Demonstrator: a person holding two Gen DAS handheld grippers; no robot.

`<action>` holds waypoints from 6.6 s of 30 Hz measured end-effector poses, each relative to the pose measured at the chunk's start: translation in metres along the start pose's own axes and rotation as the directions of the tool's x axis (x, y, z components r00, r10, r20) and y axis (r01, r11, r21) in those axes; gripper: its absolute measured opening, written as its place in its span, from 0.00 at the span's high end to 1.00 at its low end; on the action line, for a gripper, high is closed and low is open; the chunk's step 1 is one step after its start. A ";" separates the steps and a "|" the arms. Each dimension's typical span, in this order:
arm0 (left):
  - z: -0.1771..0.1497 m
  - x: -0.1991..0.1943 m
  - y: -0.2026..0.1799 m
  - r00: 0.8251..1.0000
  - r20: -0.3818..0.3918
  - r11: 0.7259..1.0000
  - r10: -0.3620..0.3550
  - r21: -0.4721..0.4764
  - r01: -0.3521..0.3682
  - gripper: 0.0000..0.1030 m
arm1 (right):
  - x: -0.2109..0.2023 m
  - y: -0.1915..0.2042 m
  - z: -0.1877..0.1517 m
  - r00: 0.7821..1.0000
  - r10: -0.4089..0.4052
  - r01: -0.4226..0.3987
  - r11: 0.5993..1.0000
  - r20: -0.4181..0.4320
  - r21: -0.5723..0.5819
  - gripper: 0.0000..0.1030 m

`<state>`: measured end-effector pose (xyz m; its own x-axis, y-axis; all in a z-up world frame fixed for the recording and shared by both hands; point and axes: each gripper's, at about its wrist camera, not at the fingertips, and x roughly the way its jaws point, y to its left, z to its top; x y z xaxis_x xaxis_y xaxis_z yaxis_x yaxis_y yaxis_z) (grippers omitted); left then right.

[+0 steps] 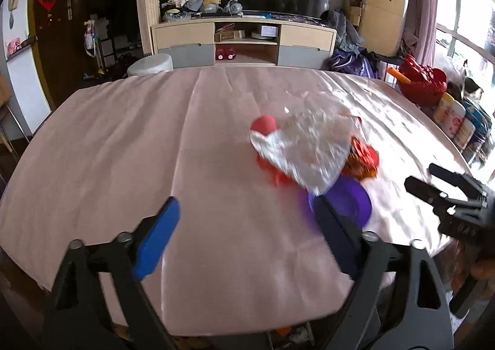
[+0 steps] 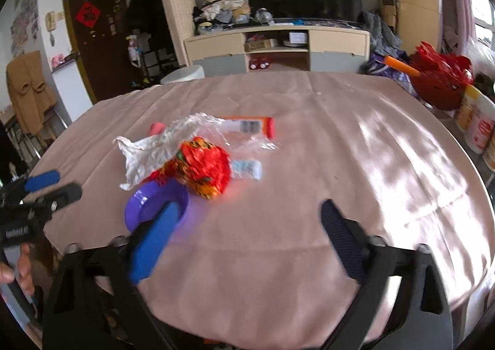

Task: Collect trash
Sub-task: 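Grasp the red-orange candy wrapper with the right gripper while the left gripper grasps the white tissue, then carry the wrapper and tissue into the black bin and open both grippers, then move both grippers back toward the purple plate on the table, then grasp the purple plate rim with the left gripper while the right grasps the blue-capped bottle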

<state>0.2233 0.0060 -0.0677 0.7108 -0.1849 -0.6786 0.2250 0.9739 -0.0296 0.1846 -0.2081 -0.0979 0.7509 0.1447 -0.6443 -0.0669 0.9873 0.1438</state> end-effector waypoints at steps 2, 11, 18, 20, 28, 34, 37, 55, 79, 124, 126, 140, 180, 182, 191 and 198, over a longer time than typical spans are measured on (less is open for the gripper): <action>0.008 0.008 0.001 1.000 -0.012 1.000 -0.004 -0.002 0.004 0.40 | 0.010 0.005 0.001 1.000 0.020 -0.021 1.000 -0.021 -0.009 0.39; 0.030 0.041 -0.006 0.999 -0.046 1.000 -0.007 0.018 0.008 0.44 | 0.026 0.025 0.010 0.999 0.042 -0.044 0.997 -0.024 -0.062 0.43; 0.045 0.067 -0.005 0.997 -0.076 1.000 -0.017 0.015 0.018 0.44 | 0.037 0.035 0.018 0.999 0.019 -0.022 0.993 -0.028 -0.115 0.43; 0.047 0.072 -0.007 0.996 -0.084 0.999 -0.025 0.023 0.027 0.55 | 0.042 0.037 0.018 0.999 0.021 -0.026 0.992 -0.039 -0.121 0.44; 0.051 0.076 -0.014 0.995 -0.095 0.999 -0.034 0.037 0.038 0.93 | 0.049 0.037 0.020 0.998 0.036 -0.042 0.992 -0.053 -0.119 0.56; 0.053 0.065 -0.020 0.997 -0.069 0.998 -0.026 0.061 0.030 0.97 | 0.044 0.034 0.021 0.997 0.052 -0.057 0.993 -0.051 -0.106 0.61; 0.058 0.052 -0.021 0.999 -0.042 0.998 -0.022 0.064 0.025 0.97 | 0.033 0.031 0.025 0.998 0.054 -0.056 0.994 -0.027 -0.094 0.61; 0.063 -0.111 -0.057 0.980 0.199 0.994 0.014 0.107 -0.036 0.97 | -0.088 0.022 0.028 0.992 0.016 -0.006 0.997 0.124 -0.080 0.61; -0.119 -0.153 -0.100 0.996 0.064 0.984 -0.069 0.170 0.058 0.97 | -0.135 0.014 -0.108 0.998 0.066 -0.067 0.997 -0.024 -0.033 0.60; -0.215 -0.033 -0.059 0.964 -0.248 0.995 -0.094 -0.002 0.097 0.08 | -0.065 -0.018 -0.162 0.975 0.037 -0.007 0.991 -0.221 0.135 0.08; -0.205 -0.037 -0.057 0.969 -0.228 0.995 -0.092 0.008 0.096 0.08 | -0.071 -0.022 -0.148 0.982 0.016 0.008 0.992 -0.186 0.127 0.08; -0.098 -0.033 -0.010 0.993 -0.115 1.000 -0.019 -0.013 0.017 0.08 | -0.051 -0.031 -0.040 0.995 -0.067 0.071 0.996 -0.069 0.053 0.08; -0.010 0.065 -0.053 0.983 -0.165 0.993 -0.083 0.074 0.097 0.47 | 0.076 -0.016 0.031 0.983 -0.078 0.092 0.993 -0.164 0.080 0.43; -0.008 0.066 -0.055 0.983 -0.164 0.992 -0.081 0.079 0.095 0.61 | 0.074 -0.021 0.030 0.984 -0.077 0.092 0.992 -0.161 0.086 0.43; -0.018 0.052 -0.071 0.981 -0.170 0.987 -0.092 0.116 0.113 0.95 | 0.049 -0.035 0.011 0.986 -0.072 0.087 0.992 -0.149 0.093 0.43; -0.032 0.016 -0.072 0.985 -0.124 0.985 -0.119 0.111 0.133 0.98 | 0.012 -0.037 -0.008 0.991 -0.056 0.065 0.995 -0.123 0.077 0.43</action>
<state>0.1971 -0.0629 -0.1002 0.5906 -0.2814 -0.7563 0.3901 0.9200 -0.0377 0.1905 -0.2424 -0.1169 0.6669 0.0964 -0.7389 0.0335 0.9867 0.1590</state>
